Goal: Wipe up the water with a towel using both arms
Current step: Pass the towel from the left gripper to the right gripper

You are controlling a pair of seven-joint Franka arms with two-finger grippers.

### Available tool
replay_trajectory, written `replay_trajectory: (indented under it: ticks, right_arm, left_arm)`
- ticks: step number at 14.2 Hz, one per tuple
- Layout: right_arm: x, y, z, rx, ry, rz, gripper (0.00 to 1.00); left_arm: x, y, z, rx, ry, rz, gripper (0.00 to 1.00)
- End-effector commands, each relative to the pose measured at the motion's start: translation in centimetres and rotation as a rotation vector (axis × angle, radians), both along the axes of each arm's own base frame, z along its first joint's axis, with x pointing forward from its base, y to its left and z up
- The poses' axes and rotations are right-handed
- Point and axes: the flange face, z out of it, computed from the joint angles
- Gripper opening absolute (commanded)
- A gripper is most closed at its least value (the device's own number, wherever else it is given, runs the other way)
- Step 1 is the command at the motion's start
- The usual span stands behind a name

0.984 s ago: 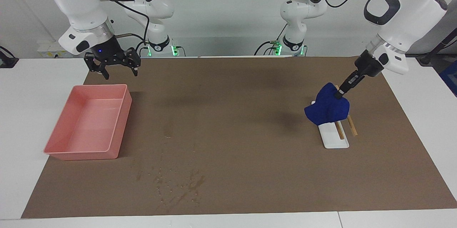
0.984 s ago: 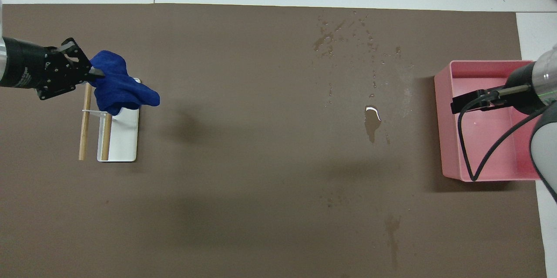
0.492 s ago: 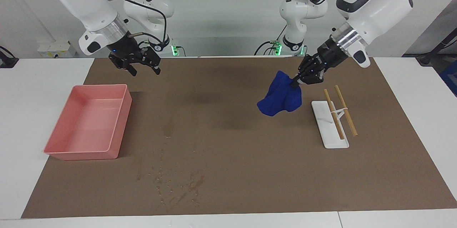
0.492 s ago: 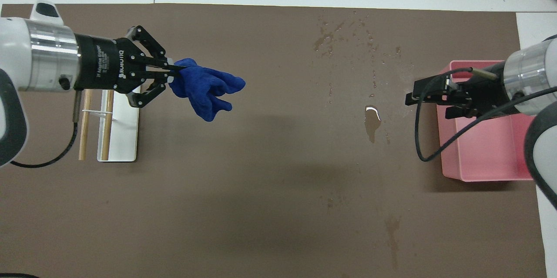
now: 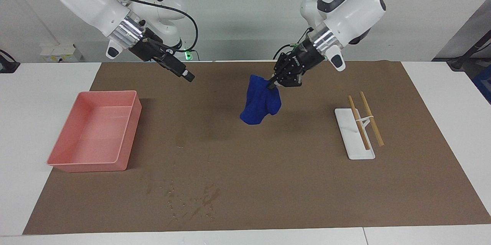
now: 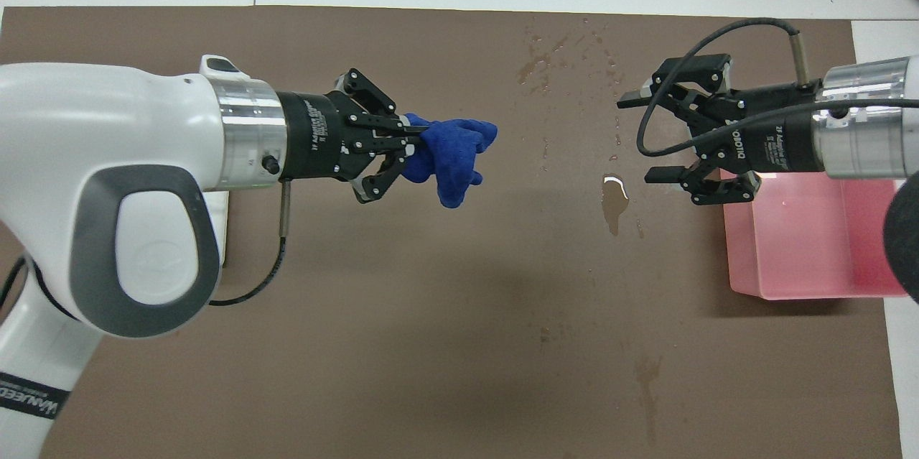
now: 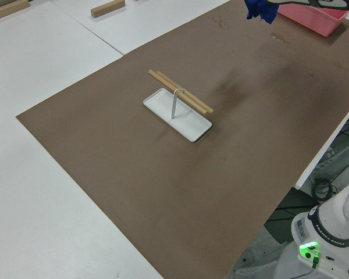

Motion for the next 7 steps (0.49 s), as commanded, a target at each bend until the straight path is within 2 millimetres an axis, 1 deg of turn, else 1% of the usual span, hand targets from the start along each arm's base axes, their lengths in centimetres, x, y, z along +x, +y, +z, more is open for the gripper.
replay_trajectory:
  ticks: [1,2,3,4,5,6,7]
  right_arm:
    - [-0.6,1.9,-0.9,0.163,0.067,-0.223,1.00]
    - [-0.5,3.2,-1.1,0.185,0.066,-0.249,1.00]
    - [-0.7,4.0,-1.4,0.186,0.070,-0.242,1.00]
    - [-1.0,4.2,-1.7,0.184,0.086,-0.234,1.00]
    - [-1.7,4.5,-2.6,0.177,0.119,-0.213,1.00]
    - [-2.2,4.8,-2.8,0.174,0.139,-0.184,1.00]
    - [-2.8,5.0,-3.0,0.168,0.153,-0.158,1.00]
  left_arm:
    - [-2.4,-3.1,0.6,-0.056,0.014,0.096,0.00]
    - [-2.9,-4.1,0.7,-0.069,0.016,0.116,0.00]
    - [-3.7,-5.4,0.8,-0.080,0.024,0.119,0.00]
    - [-4.4,-6.5,0.9,-0.088,0.025,0.118,0.00]
    - [-5.2,-7.5,1.2,-0.099,0.017,0.118,0.00]
    - [-5.6,-8.1,1.3,-0.111,0.012,0.130,0.00]
    - [-5.5,-8.2,1.4,-0.121,0.009,0.153,0.00]
